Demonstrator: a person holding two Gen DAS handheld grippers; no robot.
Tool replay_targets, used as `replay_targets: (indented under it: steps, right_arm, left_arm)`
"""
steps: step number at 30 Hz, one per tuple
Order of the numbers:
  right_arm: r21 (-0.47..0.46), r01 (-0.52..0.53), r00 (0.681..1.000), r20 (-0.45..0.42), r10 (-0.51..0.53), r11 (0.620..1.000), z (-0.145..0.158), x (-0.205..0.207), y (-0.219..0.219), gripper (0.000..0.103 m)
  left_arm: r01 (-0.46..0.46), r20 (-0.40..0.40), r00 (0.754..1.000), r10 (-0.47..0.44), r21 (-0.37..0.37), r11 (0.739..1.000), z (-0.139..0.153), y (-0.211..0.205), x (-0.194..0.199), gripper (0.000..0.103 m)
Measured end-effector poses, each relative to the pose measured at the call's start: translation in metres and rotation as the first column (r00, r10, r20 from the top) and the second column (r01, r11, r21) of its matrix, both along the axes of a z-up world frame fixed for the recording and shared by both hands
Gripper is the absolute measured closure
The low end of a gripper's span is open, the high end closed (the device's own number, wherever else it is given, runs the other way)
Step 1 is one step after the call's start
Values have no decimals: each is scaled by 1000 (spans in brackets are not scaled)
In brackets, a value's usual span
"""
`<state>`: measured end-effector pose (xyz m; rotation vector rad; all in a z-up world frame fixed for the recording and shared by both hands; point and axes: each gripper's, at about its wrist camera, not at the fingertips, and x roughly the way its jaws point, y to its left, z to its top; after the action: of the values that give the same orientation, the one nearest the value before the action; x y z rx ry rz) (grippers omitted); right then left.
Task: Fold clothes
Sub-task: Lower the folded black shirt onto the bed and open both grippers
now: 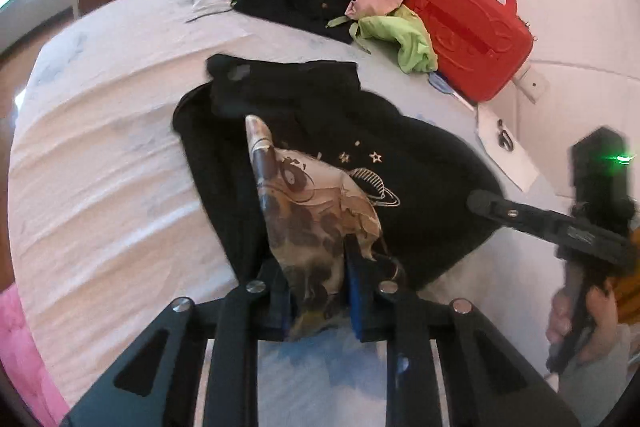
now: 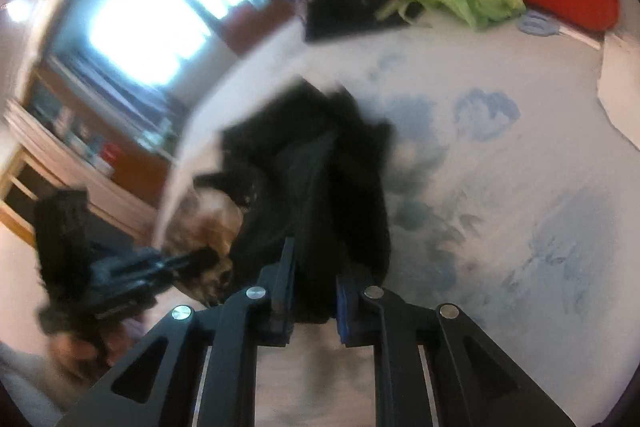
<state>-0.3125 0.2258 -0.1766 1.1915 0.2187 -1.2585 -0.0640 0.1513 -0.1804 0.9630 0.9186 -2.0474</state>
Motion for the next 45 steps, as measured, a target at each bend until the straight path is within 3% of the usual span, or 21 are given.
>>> replay_targets:
  steps: [1, 2, 4, 6, 7, 9, 14, 15, 16, 17, 20, 22, 24, 26, 28, 32, 36, 40, 45]
  right_arm:
    - [38, 1, 1000, 22, -2, 999, -5, -3, 1, 83]
    - [114, 3, 1000, -14, -2, 993, -18, -2, -1, 70]
    - [160, 15, 997, -74, -4, 987, -28, 0, 0, 59]
    - [172, 60, 990, -135, -37, 983, -20, -1, 2, 53]
    - [134, 81, 980, -191, -54, 988, -8, 0, 3, 53]
    - [77, 80, 975, -215, -62, 994, 9, 1, 0, 53]
    - [-40, 2, 981, -192, -9, 999, 31, 27, -39, 55]
    - [-46, -7, 981, -194, -2, 999, 31, 31, -48, 59]
    - [-41, -23, 981, -191, 15, 999, 27, 36, -56, 73]
    - [-34, -40, 982, -188, 33, 999, 23, 41, -64, 83]
    - [34, -47, 979, -199, 52, 998, -3, 49, -85, 85]
    - [98, -33, 975, -214, 54, 995, -26, 50, -98, 85]
    - [123, 12, 981, -194, 13, 992, -37, 40, -102, 93]
    - [130, 46, 987, -160, -25, 990, -43, 31, -102, 93]
    - [79, 55, 984, -171, -40, 995, -32, 33, -98, 90]
    - [4, 61, 980, -187, -60, 998, -9, 34, -100, 84]
    - [49, 163, 969, -195, -150, 985, -10, 24, -98, 84]
    - [94, 236, 957, -197, -215, 967, -10, 28, -57, 84]
    - [208, 337, 937, -166, -306, 918, -34, 20, -17, 84]
  left_arm:
    - [3, 15, 1000, -3, 35, 999, -8, 0, 1, 83]
    - [0, 25, 1000, -2, 76, 997, -17, -1, 3, 81]
    - [-9, 33, 999, 5, 128, 992, -28, -5, 11, 65]
    - [-12, 24, 1000, 10, 92, 996, -11, -10, 22, 47]
    - [-12, 14, 1000, 11, 63, 998, 0, -13, 28, 45]
    - [-22, -4, 1000, 22, 4, 1000, 23, -22, 37, 36]
    - [3, -46, 999, -4, -21, 1000, 40, -58, 24, 36]
    - [29, -60, 998, -30, -21, 999, 39, -60, 17, 38]
    - [64, -70, 995, -65, -21, 998, 36, -60, 12, 42]
    - [90, -54, 994, -91, -17, 996, 28, -59, 5, 50]
    - [133, 34, 991, -133, 1, 991, -2, -57, -10, 58]
    - [116, 109, 987, -116, 13, 993, -24, -61, -6, 59]
    - [111, 120, 986, -111, 10, 994, -29, -61, 4, 59]
    - [108, 116, 987, -112, 42, 993, -25, -62, 10, 59]
    - [106, 76, 991, -110, 53, 993, -13, -66, 14, 59]
    - [129, 42, 991, -128, -24, 991, 11, -85, 0, 59]
    - [187, 125, 976, -179, -51, 981, 1, -111, -34, 59]
    - [242, 221, 949, -223, -61, 968, -21, -121, -45, 59]
    - [376, 310, 892, -330, -103, 921, -30, -112, -61, 36]
